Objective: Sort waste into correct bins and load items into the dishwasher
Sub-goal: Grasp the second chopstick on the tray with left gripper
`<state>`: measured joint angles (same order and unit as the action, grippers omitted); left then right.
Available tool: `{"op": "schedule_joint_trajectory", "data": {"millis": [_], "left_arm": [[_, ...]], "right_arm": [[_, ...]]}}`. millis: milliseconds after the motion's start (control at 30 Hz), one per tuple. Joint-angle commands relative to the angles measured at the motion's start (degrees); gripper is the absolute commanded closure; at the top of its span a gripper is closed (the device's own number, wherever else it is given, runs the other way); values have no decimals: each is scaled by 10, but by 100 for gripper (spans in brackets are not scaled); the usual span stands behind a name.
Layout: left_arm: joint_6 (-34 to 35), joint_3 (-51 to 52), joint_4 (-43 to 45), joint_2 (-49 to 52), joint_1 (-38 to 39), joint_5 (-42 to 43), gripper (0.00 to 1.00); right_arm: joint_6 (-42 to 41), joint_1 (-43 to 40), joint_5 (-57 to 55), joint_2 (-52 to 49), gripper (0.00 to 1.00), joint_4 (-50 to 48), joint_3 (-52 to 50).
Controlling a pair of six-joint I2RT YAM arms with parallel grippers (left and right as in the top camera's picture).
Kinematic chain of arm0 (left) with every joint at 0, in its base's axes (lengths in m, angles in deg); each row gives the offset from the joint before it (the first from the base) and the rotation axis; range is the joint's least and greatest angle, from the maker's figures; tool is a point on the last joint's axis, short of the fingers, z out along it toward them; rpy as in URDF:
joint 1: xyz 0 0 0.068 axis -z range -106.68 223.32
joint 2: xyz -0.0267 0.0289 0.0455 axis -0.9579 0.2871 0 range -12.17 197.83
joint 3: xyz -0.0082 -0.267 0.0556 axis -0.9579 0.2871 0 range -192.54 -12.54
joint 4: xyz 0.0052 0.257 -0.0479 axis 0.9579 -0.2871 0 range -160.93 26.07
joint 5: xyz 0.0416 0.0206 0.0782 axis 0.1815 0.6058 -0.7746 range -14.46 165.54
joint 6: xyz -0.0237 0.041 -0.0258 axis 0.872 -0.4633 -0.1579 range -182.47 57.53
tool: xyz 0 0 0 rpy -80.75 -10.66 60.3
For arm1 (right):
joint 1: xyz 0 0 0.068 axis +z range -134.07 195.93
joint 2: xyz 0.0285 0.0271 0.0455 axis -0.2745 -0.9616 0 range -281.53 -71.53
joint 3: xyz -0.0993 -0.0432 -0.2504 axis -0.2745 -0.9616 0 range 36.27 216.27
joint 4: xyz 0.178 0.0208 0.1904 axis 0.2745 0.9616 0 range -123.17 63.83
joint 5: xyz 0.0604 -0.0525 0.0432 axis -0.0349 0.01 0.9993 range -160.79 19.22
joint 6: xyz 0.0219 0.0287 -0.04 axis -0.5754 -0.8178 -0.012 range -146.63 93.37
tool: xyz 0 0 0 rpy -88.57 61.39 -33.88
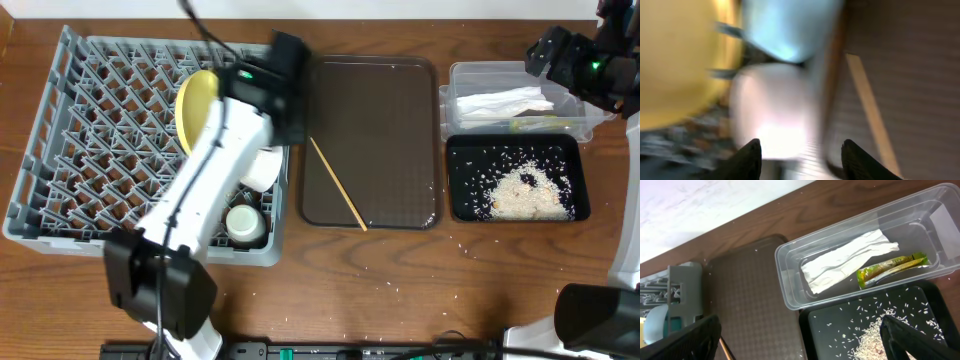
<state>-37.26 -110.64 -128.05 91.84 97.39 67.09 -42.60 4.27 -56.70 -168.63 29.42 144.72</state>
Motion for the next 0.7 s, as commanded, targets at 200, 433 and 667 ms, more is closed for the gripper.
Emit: {"op": "schedule_joint_trajectory", "data": {"millis": [200, 433, 667], "left_arm": [[221, 91, 133, -1, 125, 14, 55], [288, 153, 193, 26, 141, 14, 58], [317, 171, 232, 92, 141, 26, 58]], "right_arm": [[-3, 1, -2, 0, 1, 1, 2], [-3, 1, -2, 0, 1, 1, 2], [-3, 1, -2, 0, 1, 1, 2]]}}
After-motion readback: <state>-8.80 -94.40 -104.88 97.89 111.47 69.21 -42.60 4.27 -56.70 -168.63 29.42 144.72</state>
